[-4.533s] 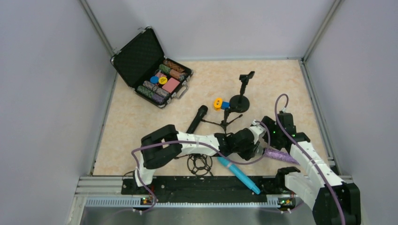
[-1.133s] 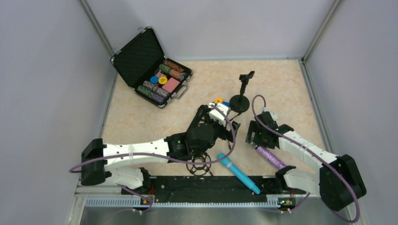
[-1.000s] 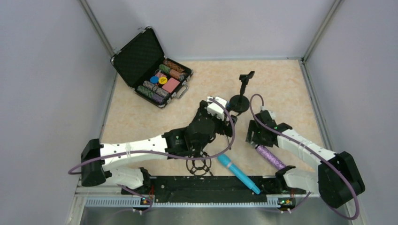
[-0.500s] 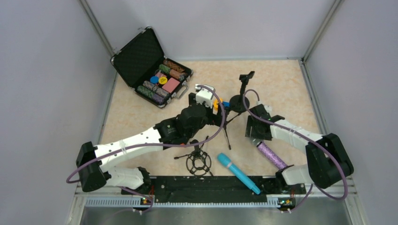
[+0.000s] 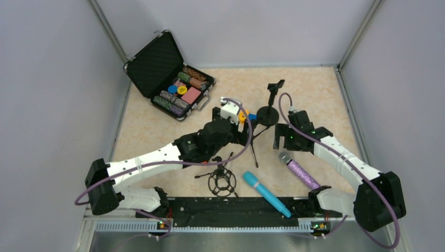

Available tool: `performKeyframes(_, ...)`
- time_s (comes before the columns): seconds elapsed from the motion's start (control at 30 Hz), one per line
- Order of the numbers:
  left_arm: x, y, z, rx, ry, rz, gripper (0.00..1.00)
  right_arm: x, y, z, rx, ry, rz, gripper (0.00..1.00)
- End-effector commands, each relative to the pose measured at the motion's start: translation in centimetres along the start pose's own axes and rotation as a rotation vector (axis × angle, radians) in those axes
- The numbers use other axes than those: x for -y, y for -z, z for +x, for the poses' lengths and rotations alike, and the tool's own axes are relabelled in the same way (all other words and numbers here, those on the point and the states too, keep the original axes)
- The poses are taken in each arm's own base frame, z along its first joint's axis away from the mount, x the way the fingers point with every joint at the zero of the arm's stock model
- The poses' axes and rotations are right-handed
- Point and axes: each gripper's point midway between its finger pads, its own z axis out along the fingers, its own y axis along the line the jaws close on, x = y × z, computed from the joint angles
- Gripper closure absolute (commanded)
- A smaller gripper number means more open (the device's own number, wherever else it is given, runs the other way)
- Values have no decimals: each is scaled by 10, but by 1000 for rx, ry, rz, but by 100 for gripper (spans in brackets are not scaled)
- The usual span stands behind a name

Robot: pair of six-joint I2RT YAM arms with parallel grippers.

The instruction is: Attach the microphones to the stand

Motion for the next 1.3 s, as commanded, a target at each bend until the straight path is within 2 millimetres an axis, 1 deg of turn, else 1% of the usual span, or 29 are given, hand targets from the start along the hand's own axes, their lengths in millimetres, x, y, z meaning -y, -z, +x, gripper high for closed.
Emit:
performKeyframes(0.0, 2, 2, -12, 38, 7, 19, 5, 0, 12, 22, -104, 50, 29, 1)
performKeyframes(0.07, 1, 1, -11, 40, 4, 18, 5, 0, 9, 31, -157, 89, 69, 1)
performKeyframes(0.2, -1, 1, -12, 44, 1, 17, 5, 9, 7, 45, -263, 172, 203, 1)
performKeyframes(0.33, -3, 3, -13, 51, 6, 20, 5, 7, 10, 55, -308, 222, 227, 1)
performKeyframes(0.43, -4, 4, -13, 52, 7, 19, 5, 14, 10, 71, -381, 240, 251, 2)
performKeyframes(0.5, -4, 5, -13, 54, 3, 20, 5, 16, 8, 77, -406, 246, 260, 5)
performKeyframes(0.6, -7, 6, -15, 61, -1, 18, 5, 18, 4, 77, -411, 245, 287, 7)
performKeyframes(0.67, -8, 8, -17, 68, -1, 17, 5, 19, 0, 81, -423, 241, 292, 9)
performKeyframes(0.73, -9, 10, -19, 75, -1, 15, 5, 19, -7, 85, -432, 241, 292, 16)
performKeyframes(0.77, -10, 10, -19, 77, -1, 14, 5, 19, -9, 86, -434, 240, 291, 17)
performKeyframes(0.83, -11, 12, -21, 82, -4, 14, 5, 16, -13, 84, -425, 238, 282, 19)
performKeyframes(0.87, -11, 13, -23, 86, -3, 15, 5, 15, -14, 82, -417, 237, 277, 22)
performKeyframes(0.9, -12, 15, -24, 90, -3, 15, 5, 14, -15, 80, -409, 236, 273, 31)
performKeyframes(0.93, -13, 16, -25, 91, -4, 15, 5, 13, -16, 77, -401, 232, 269, 35)
performKeyframes(1.13, -18, 20, -25, 97, -7, 4, 5, 9, -21, 58, -338, 158, 185, 37)
performKeyframes(1.27, -20, 21, -24, 100, -4, -1, 5, 5, -26, 35, -273, 64, 82, 39)
